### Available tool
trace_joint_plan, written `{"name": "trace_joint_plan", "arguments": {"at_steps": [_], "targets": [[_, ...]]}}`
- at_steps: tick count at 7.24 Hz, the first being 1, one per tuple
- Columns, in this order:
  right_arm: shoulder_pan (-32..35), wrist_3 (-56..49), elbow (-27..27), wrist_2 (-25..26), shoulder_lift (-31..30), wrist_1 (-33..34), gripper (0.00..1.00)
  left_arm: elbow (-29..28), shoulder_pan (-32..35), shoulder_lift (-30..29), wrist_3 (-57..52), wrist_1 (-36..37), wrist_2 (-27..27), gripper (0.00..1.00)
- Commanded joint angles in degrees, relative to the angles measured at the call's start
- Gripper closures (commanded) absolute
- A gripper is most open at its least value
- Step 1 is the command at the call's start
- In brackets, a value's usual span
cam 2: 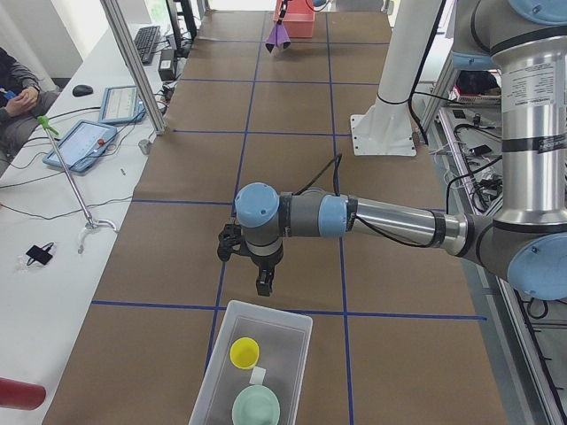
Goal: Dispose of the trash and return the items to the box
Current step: 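Grasp the purple cloth with the right gripper and lift it, then carry the purple cloth with the right gripper and drop it into the pink bin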
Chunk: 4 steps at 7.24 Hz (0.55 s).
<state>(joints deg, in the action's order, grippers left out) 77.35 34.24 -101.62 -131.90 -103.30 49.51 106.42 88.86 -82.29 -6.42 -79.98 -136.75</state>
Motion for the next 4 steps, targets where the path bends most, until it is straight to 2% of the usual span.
{"name": "trace_joint_plan", "arguments": {"at_steps": [1,4], "targets": [[9.61,-14.01,-1.64,-5.28,-0.32,9.74,1.00,0.11,0.09,1.43,0.00,0.00,0.08,0.02],[27.88,-51.69,-8.67,-3.90,1.77,45.20,1.00,0.37,0.09,1.43,0.00,0.00,0.08,0.02]]}}
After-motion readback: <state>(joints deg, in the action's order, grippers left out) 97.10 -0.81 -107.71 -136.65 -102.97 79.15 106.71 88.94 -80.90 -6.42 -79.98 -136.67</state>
